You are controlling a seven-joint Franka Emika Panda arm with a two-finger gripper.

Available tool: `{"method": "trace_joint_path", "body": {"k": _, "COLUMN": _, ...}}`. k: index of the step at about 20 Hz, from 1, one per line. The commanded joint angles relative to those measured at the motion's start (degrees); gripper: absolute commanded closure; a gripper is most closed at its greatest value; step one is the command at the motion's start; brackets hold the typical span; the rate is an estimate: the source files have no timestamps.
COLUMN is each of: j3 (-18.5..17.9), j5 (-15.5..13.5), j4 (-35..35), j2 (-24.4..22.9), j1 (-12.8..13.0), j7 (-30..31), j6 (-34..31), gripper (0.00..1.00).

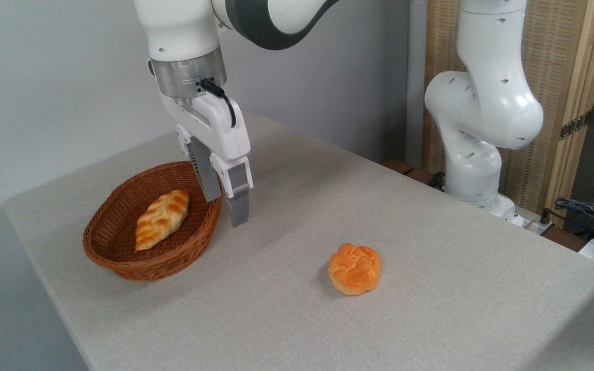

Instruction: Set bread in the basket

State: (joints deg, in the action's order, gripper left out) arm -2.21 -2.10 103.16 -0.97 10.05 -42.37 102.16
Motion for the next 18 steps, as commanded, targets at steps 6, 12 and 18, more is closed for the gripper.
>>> {"method": "trace_joint_path", "body": {"k": 6, "j3": -0.4, "j5": 0.5, "j4": 0.3, "j2": -1.1, "j1": 0.3, "j7": 1.8, "j6": -1.8, "gripper": 0.00}}
{"method": "trace_joint_path", "body": {"k": 12, "j3": -0.4, "j5": 0.5, "j4": 0.3, "j2": -1.1, "j1": 0.2, "j7": 1.6, "j6": -2.4, "gripper": 0.00}}
{"method": "trace_joint_path", "body": {"k": 18, "j3": -0.4, "j5": 0.5, "j4": 0.2, "j2": -1.1, "j1": 0.2, "j7": 1.7, "j6": -2.5, "gripper": 0.00}}
